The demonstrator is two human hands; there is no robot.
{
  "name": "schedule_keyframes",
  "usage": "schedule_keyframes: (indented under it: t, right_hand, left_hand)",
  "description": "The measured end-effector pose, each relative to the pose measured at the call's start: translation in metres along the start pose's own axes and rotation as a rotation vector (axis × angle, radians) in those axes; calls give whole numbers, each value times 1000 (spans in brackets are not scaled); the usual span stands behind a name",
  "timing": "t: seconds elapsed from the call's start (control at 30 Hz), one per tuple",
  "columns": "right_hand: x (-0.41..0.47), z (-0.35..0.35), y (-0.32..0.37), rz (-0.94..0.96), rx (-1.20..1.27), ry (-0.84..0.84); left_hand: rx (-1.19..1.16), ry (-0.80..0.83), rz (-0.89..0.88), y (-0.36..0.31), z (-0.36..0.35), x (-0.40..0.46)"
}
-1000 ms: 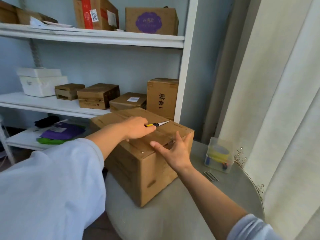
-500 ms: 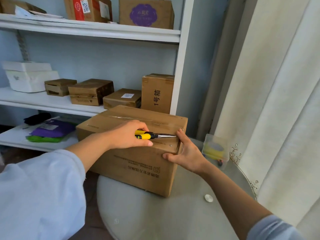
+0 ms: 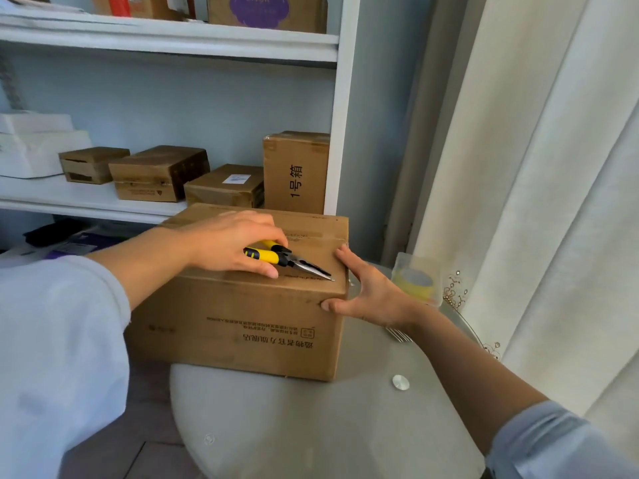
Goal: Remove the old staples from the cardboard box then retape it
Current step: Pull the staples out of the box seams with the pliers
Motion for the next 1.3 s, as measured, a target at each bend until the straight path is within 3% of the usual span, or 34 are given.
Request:
schedule_keyframes:
  t: [0.7, 1.0, 1.3]
  right_hand:
    - [3, 0, 2, -5, -2, 15]
    - [2, -1, 1, -9, 13, 23]
    - [0, -2, 11, 12, -140, 55]
  left_hand:
    - [277, -184, -171, -18, 16, 10]
    - [141, 2, -45, -2, 2, 8]
    - [191, -48, -73, -4, 8, 6]
Point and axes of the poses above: each hand's wrist, its own x-axis towards the middle knuckle, its own z-axis out of the back of the hand, y = z × x, the point moved 6 cm from there along x, towards the middle knuckle, and after that the axes turned 10 degrees about z, right-handed, at the moved point
